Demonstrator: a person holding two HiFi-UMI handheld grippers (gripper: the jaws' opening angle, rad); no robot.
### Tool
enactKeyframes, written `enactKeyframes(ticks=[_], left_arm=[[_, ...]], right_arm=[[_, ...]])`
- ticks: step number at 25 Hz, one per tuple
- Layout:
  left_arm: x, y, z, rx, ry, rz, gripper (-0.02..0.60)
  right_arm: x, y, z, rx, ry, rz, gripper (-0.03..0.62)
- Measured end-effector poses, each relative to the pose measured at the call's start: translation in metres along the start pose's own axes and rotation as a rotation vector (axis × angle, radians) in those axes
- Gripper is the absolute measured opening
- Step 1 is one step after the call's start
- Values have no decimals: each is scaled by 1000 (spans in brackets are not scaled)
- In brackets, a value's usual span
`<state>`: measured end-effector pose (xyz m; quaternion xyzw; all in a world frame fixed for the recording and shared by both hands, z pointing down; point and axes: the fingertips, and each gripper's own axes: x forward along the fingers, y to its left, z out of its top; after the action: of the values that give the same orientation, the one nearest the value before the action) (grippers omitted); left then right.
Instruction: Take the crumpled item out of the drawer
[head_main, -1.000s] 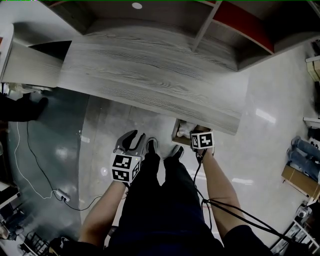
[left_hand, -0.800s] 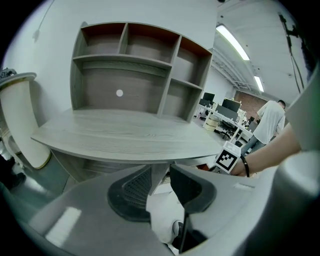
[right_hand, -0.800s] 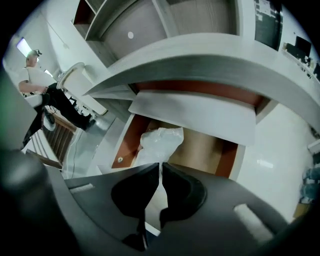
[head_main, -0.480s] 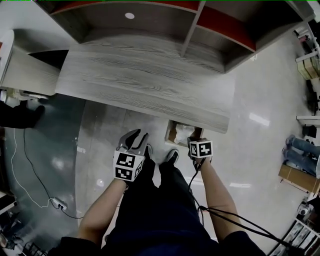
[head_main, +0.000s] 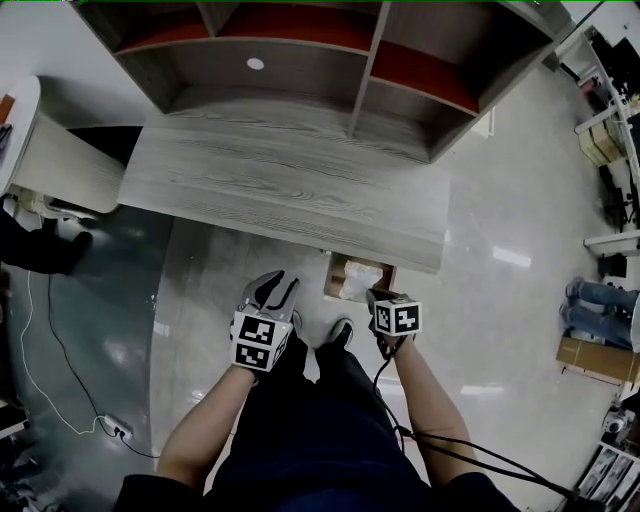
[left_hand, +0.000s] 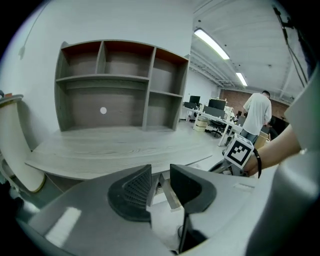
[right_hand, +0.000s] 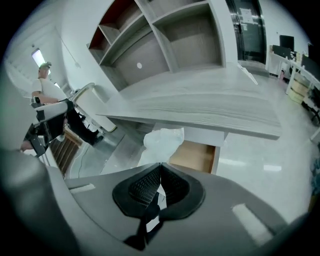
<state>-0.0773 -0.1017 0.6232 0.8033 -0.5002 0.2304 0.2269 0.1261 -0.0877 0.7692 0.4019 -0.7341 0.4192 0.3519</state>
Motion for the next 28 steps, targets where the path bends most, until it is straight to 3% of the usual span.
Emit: enactKeyframes(ticks=[8, 16, 28], left_arm=[[-17, 22, 33, 32, -80, 50, 117], [-29, 37, 53, 11, -135, 83, 117], [-56, 87, 34, -37, -106, 191, 117]], right_arm=[[-38, 20, 46, 53, -154, 53, 9], [-60, 31, 115, 320, -351, 178, 9], [-27, 25, 187, 531, -407, 228, 9]])
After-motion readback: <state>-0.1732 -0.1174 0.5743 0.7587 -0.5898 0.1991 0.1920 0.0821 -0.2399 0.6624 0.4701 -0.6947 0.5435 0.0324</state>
